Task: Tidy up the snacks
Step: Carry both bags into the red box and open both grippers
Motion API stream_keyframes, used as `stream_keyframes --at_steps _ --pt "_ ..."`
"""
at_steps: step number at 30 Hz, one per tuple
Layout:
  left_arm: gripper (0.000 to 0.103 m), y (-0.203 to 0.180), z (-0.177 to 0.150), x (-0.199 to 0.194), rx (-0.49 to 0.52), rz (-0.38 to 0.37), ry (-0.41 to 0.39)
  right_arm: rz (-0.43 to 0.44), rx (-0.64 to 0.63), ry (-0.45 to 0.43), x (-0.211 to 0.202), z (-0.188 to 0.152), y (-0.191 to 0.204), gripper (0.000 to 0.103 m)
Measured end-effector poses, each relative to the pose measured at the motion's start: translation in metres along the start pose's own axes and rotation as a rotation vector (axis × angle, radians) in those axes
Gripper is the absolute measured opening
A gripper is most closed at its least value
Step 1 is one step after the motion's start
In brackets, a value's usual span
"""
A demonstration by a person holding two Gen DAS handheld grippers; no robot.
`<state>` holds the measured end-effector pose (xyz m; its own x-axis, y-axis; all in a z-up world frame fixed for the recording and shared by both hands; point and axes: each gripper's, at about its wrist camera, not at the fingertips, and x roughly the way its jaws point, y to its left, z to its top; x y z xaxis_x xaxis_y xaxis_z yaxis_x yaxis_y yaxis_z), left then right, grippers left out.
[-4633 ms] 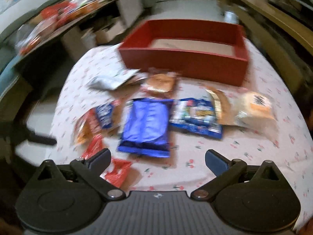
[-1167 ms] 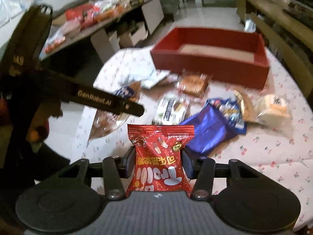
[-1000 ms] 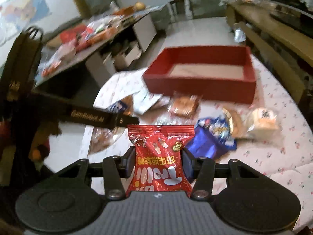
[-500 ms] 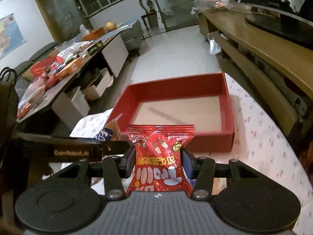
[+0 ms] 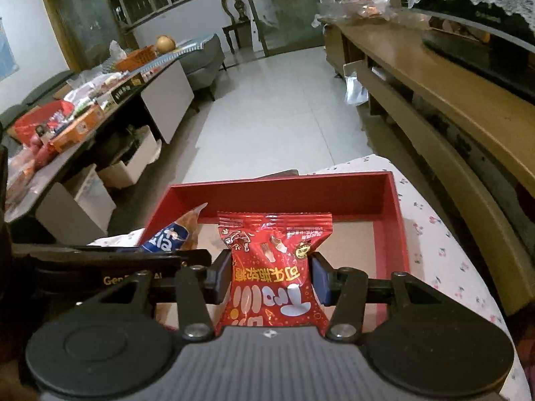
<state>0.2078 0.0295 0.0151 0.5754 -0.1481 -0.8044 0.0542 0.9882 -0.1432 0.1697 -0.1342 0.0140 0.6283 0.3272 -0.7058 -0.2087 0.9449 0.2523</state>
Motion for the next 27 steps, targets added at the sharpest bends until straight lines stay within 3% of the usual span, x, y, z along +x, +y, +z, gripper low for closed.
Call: stream_keyframes --at_steps 8,11,27 --pt "0.061 0.011 -0.001 0.039 -0.018 0.069 0.054 -0.033 -0.031 0.051 0.045 -0.001 -0.005 0.063" --pt "0.061 0.005 -0.003 0.043 0.024 0.109 0.044 -0.047 -0.027 0.058 0.053 -0.002 -0.009 0.063" --pt "0.065 0.004 -0.009 0.053 0.011 0.113 0.086 -0.106 -0.072 0.096 0.069 -0.009 -0.017 0.064"
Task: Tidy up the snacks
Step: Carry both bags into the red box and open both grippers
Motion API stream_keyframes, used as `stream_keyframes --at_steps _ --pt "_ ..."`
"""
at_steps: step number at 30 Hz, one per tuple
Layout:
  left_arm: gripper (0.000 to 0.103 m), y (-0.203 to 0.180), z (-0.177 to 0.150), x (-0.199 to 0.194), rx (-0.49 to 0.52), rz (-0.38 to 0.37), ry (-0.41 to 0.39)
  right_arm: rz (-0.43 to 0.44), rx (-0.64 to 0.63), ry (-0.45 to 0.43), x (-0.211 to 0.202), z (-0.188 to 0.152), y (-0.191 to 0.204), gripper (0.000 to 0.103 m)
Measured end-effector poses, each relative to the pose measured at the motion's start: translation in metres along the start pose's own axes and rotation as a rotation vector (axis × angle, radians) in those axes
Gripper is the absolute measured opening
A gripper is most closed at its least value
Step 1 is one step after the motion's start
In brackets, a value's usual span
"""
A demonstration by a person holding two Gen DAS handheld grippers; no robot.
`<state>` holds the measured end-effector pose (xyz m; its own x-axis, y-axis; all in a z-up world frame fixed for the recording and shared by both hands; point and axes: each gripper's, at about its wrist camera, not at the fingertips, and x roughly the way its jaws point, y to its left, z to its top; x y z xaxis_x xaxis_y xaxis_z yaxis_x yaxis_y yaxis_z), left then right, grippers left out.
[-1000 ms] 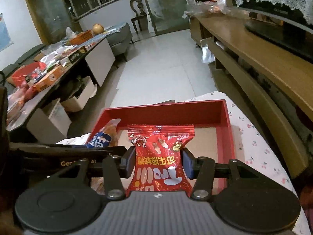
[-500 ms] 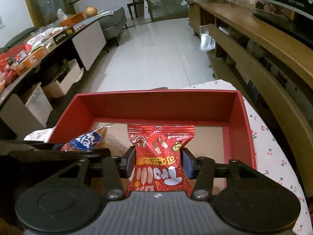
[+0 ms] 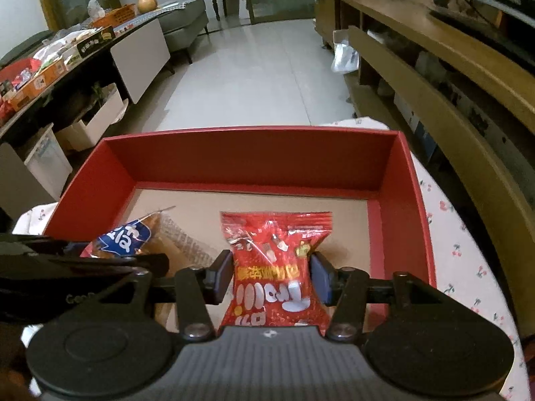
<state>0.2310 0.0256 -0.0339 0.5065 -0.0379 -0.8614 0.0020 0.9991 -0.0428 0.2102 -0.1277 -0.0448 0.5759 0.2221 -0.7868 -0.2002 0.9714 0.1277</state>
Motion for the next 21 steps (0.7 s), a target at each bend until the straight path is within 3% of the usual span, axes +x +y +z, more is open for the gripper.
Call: stream_keyframes --at_steps 10,13,21 --pt "0.069 0.001 0.003 -0.011 -0.030 -0.016 -0.011 0.003 0.024 -0.024 -0.011 0.005 -0.001 0.064" --pt "0.077 0.002 0.004 -0.018 -0.031 0.006 -0.035 0.005 0.035 -0.041 -0.017 0.008 -0.001 0.065" --pt "0.083 0.003 0.008 -0.031 -0.031 0.015 -0.083 0.002 0.038 -0.088 -0.029 0.014 0.000 0.071"
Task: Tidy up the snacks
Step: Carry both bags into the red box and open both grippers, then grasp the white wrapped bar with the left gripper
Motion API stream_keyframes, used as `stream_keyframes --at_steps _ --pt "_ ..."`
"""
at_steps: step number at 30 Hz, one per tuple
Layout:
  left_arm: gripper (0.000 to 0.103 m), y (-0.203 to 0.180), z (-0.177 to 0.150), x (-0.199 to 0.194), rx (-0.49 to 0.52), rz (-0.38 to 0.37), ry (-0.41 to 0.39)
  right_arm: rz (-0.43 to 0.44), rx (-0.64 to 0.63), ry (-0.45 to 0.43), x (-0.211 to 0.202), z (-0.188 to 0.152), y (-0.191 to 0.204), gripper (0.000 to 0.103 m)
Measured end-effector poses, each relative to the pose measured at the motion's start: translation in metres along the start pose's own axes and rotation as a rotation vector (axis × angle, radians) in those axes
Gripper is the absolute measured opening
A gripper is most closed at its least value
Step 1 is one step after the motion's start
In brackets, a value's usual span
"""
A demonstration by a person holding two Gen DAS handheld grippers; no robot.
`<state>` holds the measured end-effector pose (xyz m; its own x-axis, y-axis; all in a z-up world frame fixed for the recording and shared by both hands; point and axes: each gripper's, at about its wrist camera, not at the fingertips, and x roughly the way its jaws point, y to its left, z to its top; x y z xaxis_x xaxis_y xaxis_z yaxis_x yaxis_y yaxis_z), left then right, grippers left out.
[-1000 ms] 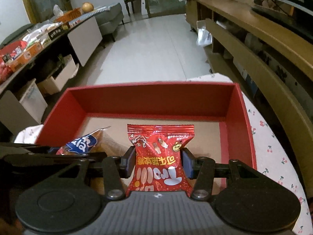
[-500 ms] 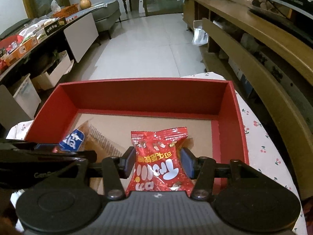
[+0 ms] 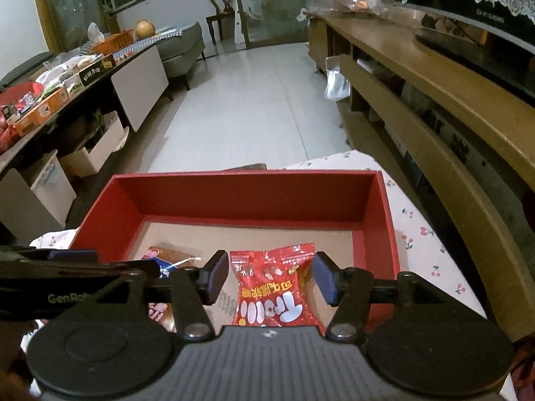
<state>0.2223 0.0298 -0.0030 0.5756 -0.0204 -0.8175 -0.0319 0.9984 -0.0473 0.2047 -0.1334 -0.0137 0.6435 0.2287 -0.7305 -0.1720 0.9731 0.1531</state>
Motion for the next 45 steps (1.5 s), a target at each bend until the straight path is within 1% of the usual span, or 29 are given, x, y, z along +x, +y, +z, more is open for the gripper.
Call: stream_keyframes --at_steps 3,8,19,26,36,45 --pt "0.083 0.000 0.001 -0.003 -0.001 0.000 -0.009 -0.001 0.003 -0.008 -0.002 0.002 -0.001 0.074" --pt "0.084 0.001 0.003 -0.010 -0.012 -0.016 -0.022 -0.010 0.005 -0.019 -0.007 0.003 -0.001 0.074" --pt "0.087 -0.001 0.001 -0.032 -0.033 -0.053 -0.061 0.001 0.028 -0.047 -0.025 0.003 -0.004 0.076" --pt "0.087 0.000 0.001 -0.035 -0.041 -0.055 -0.063 0.002 0.016 -0.039 -0.023 0.003 -0.004 0.080" --pt "0.088 0.006 -0.002 -0.046 -0.047 -0.060 -0.074 0.007 0.019 -0.046 -0.035 -0.002 -0.003 0.080" --pt "0.089 0.016 -0.020 -0.062 -0.069 -0.062 -0.059 0.015 0.004 -0.026 -0.056 -0.018 0.006 0.080"
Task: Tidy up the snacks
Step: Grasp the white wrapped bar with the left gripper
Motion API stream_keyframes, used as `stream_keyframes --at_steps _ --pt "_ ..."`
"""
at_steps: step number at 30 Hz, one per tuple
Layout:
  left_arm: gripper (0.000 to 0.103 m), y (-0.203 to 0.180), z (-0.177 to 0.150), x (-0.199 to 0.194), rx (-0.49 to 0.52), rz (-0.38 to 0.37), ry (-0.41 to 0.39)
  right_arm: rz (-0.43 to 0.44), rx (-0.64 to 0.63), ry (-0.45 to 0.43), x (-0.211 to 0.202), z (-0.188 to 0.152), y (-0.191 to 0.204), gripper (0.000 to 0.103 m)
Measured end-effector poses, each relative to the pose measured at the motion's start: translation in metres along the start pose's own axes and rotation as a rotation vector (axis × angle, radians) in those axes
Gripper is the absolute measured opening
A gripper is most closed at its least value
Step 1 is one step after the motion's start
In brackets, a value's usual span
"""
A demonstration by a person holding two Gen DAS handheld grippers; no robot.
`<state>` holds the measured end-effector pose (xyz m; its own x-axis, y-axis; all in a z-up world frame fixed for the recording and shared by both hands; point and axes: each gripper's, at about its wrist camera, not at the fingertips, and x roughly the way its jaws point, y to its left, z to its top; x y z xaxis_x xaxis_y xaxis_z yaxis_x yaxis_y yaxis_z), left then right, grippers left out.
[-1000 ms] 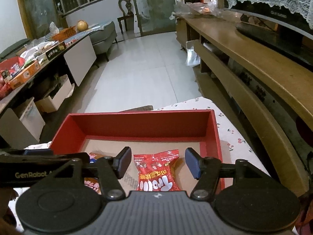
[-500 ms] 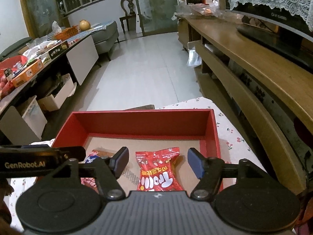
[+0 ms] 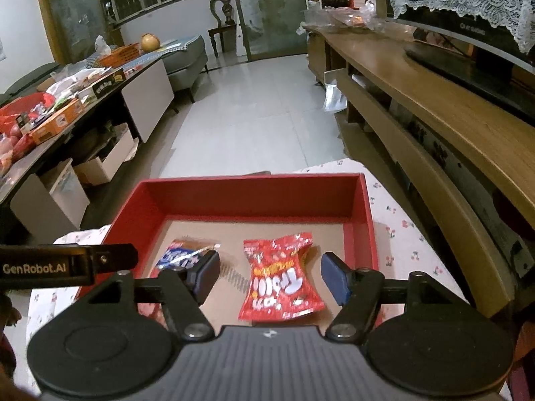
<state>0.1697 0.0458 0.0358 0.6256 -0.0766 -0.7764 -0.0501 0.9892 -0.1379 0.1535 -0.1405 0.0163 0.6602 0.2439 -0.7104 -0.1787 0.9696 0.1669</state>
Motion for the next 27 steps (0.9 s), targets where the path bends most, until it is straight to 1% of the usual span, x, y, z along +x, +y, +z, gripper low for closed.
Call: stream_keyframes --at_steps 4,10,16,20,24,27 --pt "0.089 0.007 -0.013 -0.008 -0.011 0.001 0.020 0.011 -0.009 0.022 -0.010 -0.011 0.006 0.080" --pt "0.089 0.026 -0.033 -0.016 -0.048 0.016 0.067 0.053 -0.007 0.064 -0.023 -0.029 0.014 0.080" --pt "0.090 0.057 -0.053 -0.023 -0.175 0.009 0.120 0.085 -0.051 0.090 -0.031 -0.044 0.030 0.080" --pt "0.090 0.067 -0.066 -0.023 -0.228 0.011 0.153 0.101 -0.073 0.095 -0.032 -0.046 0.038 0.081" --pt "0.090 0.072 -0.076 -0.015 -0.273 0.032 0.195 0.111 -0.083 0.101 -0.032 -0.046 0.040 0.081" --pt "0.090 0.081 -0.079 -0.012 -0.333 0.039 0.220 0.143 -0.110 0.104 -0.031 -0.047 0.046 0.081"
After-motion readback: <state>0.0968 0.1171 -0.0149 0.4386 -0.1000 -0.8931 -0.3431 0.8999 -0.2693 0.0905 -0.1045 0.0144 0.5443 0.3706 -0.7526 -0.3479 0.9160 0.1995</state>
